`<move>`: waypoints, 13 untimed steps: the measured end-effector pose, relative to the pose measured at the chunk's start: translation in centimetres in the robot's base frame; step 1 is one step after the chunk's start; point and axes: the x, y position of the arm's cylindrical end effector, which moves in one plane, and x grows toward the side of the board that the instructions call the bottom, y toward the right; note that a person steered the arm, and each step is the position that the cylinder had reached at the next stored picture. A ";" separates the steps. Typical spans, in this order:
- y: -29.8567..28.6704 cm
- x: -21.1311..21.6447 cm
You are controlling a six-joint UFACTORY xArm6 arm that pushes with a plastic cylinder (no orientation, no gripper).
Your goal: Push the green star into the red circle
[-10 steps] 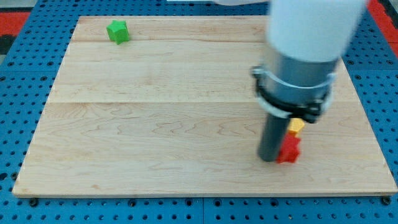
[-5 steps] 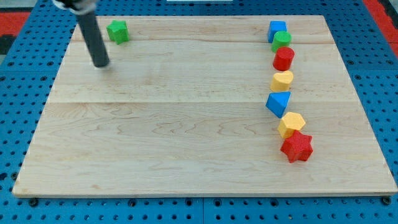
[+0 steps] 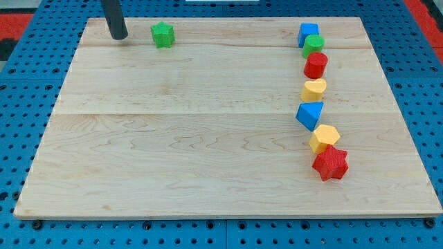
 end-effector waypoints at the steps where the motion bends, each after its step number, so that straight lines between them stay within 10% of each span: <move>1: 6.0 -1.1; 3: 17.8 8.7; 5: 10.6 2.0; 8: 24.3 10.9; 13: 32.7 8.6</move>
